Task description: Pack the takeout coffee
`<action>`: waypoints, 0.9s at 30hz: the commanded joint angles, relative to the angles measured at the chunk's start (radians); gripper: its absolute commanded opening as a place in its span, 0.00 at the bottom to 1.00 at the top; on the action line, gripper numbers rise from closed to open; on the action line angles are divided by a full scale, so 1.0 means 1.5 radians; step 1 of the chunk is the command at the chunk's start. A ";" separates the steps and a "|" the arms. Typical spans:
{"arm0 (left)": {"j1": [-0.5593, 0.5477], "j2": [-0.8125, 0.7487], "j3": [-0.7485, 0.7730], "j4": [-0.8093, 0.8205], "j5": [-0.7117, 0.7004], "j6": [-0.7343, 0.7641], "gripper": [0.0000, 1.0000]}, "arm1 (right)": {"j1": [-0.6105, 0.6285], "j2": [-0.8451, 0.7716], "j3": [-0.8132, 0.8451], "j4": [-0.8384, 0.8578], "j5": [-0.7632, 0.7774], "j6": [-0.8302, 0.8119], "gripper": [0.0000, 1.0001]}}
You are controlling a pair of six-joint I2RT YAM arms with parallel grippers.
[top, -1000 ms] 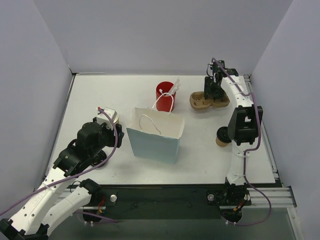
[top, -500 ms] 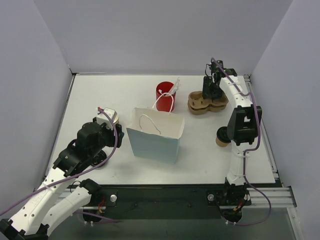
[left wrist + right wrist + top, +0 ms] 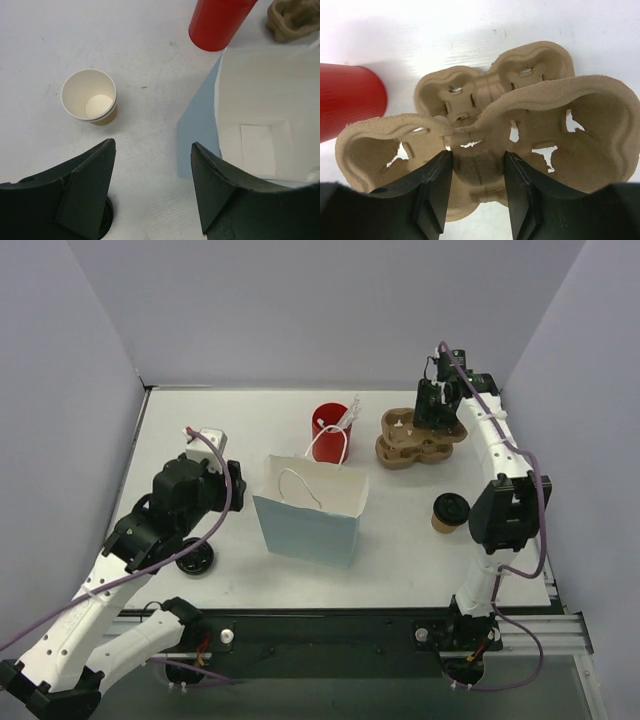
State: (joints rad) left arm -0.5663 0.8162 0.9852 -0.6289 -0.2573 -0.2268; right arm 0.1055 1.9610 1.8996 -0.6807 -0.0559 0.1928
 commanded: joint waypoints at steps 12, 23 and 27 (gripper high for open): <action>0.009 0.057 0.157 0.008 0.058 -0.047 0.72 | 0.068 -0.364 -0.111 -0.032 -0.157 0.129 0.42; 0.010 0.020 0.092 0.028 0.130 -0.111 0.70 | 0.200 -0.520 -0.158 -0.006 -0.182 0.264 0.41; 0.010 0.015 0.092 -0.017 0.102 -0.133 0.70 | 0.298 -0.547 -0.182 0.051 -0.159 0.366 0.40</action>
State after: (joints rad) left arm -0.5545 0.8631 1.1114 -0.6445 -0.0998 -0.3805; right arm 0.4526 1.1713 1.6516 -0.6914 -0.2962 0.5587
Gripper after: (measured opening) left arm 0.706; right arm 0.413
